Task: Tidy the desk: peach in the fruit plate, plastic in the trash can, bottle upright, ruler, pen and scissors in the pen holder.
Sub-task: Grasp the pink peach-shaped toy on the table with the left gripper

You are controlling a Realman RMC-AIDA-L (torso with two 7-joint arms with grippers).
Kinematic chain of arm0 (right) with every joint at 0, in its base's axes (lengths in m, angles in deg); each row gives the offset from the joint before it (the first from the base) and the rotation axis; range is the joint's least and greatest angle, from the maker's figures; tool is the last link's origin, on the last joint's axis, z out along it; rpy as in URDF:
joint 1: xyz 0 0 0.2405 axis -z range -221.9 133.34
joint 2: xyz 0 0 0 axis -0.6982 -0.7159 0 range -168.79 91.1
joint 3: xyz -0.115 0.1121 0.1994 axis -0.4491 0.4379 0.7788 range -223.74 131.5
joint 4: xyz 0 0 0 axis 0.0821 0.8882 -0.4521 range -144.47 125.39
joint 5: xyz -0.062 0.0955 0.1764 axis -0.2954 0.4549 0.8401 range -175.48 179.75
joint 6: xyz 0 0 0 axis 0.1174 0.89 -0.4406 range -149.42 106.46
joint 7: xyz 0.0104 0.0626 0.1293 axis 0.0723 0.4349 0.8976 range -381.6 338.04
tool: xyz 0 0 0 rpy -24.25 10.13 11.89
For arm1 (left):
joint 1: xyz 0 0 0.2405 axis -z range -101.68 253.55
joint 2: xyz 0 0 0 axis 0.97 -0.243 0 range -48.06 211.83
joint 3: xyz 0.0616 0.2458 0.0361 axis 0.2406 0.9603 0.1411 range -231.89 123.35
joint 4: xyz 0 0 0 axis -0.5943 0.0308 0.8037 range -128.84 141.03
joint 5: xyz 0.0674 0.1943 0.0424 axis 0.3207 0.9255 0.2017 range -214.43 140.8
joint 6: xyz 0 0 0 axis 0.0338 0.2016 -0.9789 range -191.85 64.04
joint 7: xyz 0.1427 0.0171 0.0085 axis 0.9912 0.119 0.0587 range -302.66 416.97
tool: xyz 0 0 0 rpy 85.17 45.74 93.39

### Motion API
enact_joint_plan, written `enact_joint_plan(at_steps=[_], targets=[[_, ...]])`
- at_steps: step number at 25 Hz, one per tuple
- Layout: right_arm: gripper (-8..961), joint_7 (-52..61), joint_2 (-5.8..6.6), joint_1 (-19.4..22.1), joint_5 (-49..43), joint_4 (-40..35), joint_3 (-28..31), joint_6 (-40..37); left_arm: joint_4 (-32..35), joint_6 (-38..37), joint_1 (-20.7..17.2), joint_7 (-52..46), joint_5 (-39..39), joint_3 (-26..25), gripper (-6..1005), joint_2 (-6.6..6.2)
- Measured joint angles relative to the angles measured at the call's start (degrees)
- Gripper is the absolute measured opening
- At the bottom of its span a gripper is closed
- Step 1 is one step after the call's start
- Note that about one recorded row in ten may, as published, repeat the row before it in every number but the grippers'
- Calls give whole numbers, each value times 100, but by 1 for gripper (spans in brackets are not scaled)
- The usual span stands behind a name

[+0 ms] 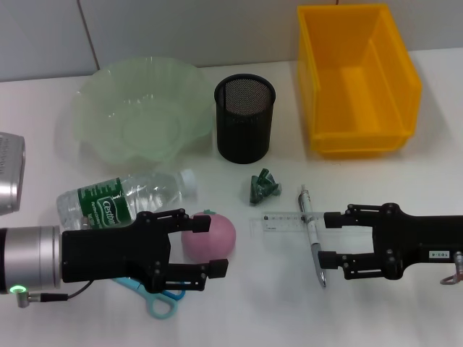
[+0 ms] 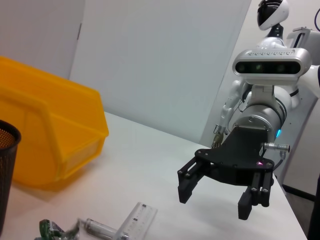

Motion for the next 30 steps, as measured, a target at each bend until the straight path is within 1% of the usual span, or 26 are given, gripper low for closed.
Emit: enact_joint_plan(at_steps=[16,17,22,23,25,26,27,28,29,30], targets=[[769,1,9,-21,-155,-3,2,-7,15,-78,2,-11,-1,-57,799,13],[769,1,9,-26,-162,-3,2,-5,81,-48,5,18,-1,-57,797,58],[769,1,16,-29,-169,-3,3,-1,132,70,35,75,-1,-57,787,100],[769,1,17,-29,-174,-3,2,0,159,326,53,255,-1,-50,785,146],[769,1,17,-26,-195,-3,2,1,178,403,53,313,2,-41,780,160],[769,1,17,-22,-205,-3,3,2,286,600,54,384,155,-37,778,207],[769,1,17,-22,-205,-3,3,2,286,600,54,384,155,-37,776,207],[769,1,18,-9,-219,-3,4,3,397,740,54,366,361,-57,774,236],[769,1,18,-3,-219,-3,2,3,397,740,54,366,361,-57,772,236],[769,2,18,4,-221,-3,1,4,493,848,55,336,525,-65,770,260]])
